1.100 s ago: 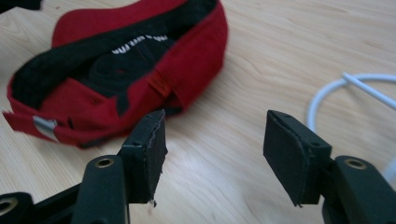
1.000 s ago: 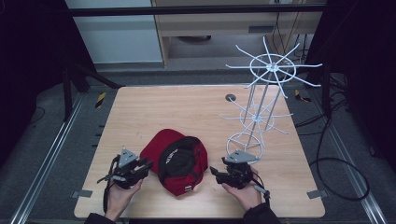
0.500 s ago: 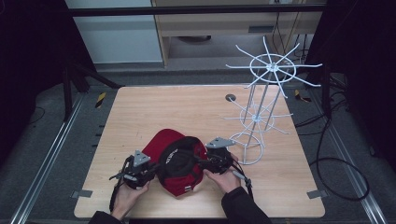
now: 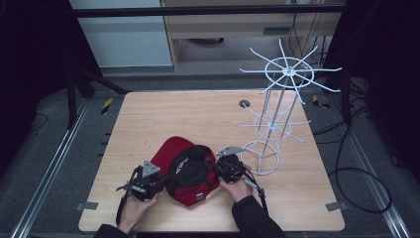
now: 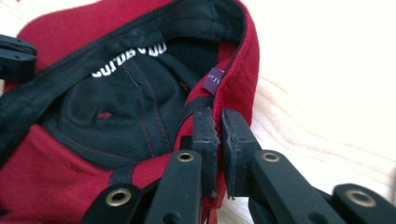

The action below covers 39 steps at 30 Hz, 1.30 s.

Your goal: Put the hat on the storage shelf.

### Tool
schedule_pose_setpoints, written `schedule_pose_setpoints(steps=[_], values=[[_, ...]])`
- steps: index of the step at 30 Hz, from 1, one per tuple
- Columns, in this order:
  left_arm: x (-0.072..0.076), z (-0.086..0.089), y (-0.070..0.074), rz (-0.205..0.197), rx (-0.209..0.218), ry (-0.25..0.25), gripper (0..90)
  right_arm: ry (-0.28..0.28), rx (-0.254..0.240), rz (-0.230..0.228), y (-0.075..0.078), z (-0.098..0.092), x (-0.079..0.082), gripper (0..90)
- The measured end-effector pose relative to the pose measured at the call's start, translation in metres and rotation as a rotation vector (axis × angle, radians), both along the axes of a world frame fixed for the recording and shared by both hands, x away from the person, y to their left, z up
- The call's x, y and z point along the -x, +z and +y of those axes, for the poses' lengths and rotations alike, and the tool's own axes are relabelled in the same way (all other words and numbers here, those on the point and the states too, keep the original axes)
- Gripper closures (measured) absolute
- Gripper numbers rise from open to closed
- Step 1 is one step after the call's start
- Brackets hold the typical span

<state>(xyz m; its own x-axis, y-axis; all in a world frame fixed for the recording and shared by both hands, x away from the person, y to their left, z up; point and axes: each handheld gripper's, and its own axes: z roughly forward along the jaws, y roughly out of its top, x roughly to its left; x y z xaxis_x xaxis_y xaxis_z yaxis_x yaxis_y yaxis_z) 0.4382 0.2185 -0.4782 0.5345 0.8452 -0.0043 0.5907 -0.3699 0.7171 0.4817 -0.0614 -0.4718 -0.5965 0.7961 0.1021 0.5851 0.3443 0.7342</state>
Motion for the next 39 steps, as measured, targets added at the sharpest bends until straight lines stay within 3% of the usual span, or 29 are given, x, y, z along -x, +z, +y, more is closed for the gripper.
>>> schedule_pose_setpoints(steps=[7,8,14,17,19,23,24,25,26,30,35,39], values=[[-0.001,0.001,-0.001,0.018,0.025,0.008,80.6,0.031,-0.044,-0.132,0.025,-0.001,0.013,85.9],[-0.002,0.002,-0.001,0.024,0.032,0.008,80.5,0.047,-0.059,-0.171,0.032,0.001,0.017,86.0],[-0.001,0.001,-0.001,0.030,0.049,-0.010,78.4,0.107,-0.083,-0.234,0.044,0.007,0.027,87.1],[-0.001,0.001,0.002,0.027,0.058,-0.018,77.4,0.129,-0.084,-0.246,0.046,0.009,0.029,87.4],[0.000,0.003,0.007,0.004,0.083,-0.023,74.5,0.143,-0.088,-0.252,0.048,0.009,0.031,87.6],[-0.002,0.007,0.023,-0.074,0.103,-0.036,67.4,0.158,-0.088,-0.257,0.051,0.007,0.033,87.8],[-0.008,0.008,0.032,-0.114,0.119,-0.037,64.3,0.163,-0.086,-0.262,0.053,0.007,0.033,87.9],[-0.008,0.008,0.032,-0.114,0.119,-0.037,62.2,0.163,-0.086,-0.262,0.053,0.007,0.033,87.9],[-0.014,0.009,0.042,-0.155,0.119,-0.044,60.5,0.167,-0.087,-0.272,0.056,0.007,0.033,87.9],[-0.026,0.006,0.055,-0.179,0.132,-0.055,53.5,0.176,-0.087,-0.284,0.060,0.007,0.033,87.9],[-0.044,-0.003,0.068,-0.163,0.146,-0.105,45.0,0.179,-0.088,-0.284,0.061,0.007,0.032,87.9],[-0.057,-0.011,0.074,-0.180,0.111,-0.146,36.9,0.178,-0.087,-0.285,0.061,0.006,0.031,87.9]])
